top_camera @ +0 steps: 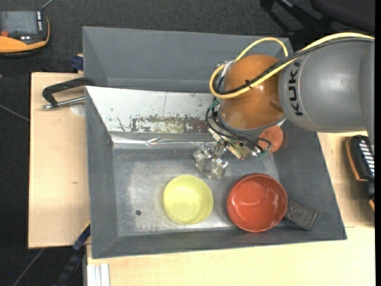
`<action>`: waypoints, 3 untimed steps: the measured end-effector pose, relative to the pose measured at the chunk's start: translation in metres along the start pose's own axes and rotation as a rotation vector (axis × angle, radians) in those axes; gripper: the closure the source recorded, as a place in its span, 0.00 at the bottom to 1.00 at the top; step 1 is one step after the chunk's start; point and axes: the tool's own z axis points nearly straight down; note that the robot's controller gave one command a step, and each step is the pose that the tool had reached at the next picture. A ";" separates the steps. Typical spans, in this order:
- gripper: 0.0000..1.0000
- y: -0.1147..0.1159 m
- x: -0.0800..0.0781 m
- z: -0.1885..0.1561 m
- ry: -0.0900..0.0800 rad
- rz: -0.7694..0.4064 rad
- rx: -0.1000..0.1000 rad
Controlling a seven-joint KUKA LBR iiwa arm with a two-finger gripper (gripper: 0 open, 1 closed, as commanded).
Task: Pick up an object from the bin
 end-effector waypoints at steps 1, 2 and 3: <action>1.00 0.012 -0.001 -0.047 -0.010 0.247 0.002; 1.00 0.030 -0.012 -0.180 -0.027 0.393 0.006; 1.00 0.079 -0.008 -0.260 -0.045 0.442 0.008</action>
Offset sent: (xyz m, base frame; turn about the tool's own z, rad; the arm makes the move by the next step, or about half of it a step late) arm -0.0090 0.0083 0.0441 0.2471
